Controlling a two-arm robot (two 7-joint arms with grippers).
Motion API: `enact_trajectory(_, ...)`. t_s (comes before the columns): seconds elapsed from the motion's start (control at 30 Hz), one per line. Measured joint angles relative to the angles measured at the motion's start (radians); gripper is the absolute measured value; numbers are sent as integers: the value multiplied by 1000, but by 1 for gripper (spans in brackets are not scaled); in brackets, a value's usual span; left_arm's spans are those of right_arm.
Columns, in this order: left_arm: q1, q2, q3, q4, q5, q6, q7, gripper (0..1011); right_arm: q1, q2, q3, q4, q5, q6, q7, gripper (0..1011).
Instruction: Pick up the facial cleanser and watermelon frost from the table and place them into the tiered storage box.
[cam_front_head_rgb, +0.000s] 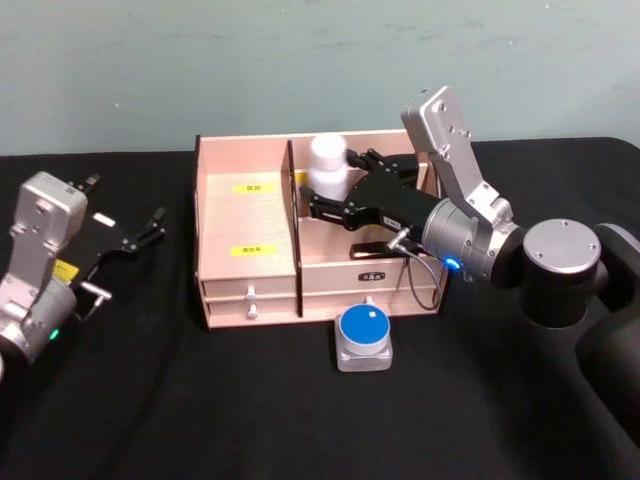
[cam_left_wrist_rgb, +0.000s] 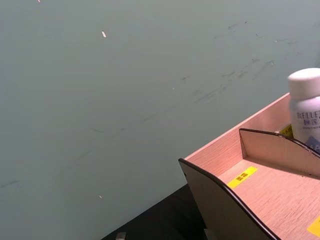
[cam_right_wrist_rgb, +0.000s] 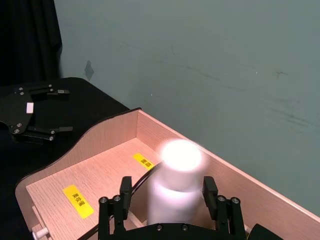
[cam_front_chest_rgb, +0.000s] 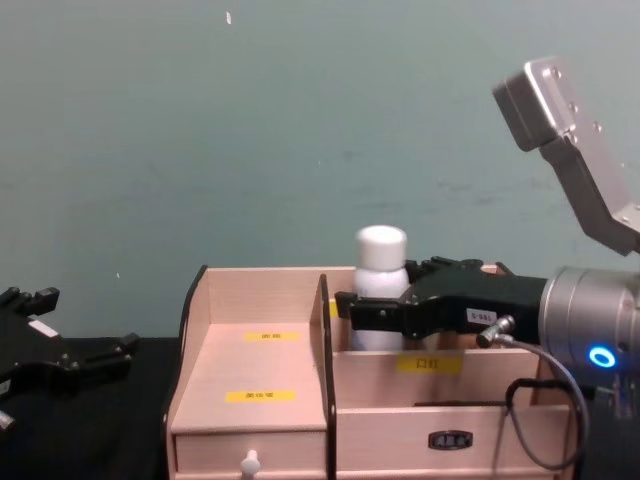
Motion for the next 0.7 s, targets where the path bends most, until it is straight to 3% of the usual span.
enact_trajectory(0.13, 0, 0, 0, 0, 0, 0, 0, 1010, -8, 11, 2, -24, 0, 3, -2, 1002)
enact_trajectory(0.43, 0, 0, 0, 0, 0, 0, 0, 1010, -37, 62, 11, -146, -10, 47, -10, 1002)
enact_trajectory(0.47, 0, 0, 0, 0, 0, 0, 0, 1010, -53, 85, 16, -197, -12, 71, -14, 1002)
enact_trajectory(0.7, 0, 0, 0, 0, 0, 0, 0, 1010, -125, 159, 35, -382, -2, 171, -15, 1002)
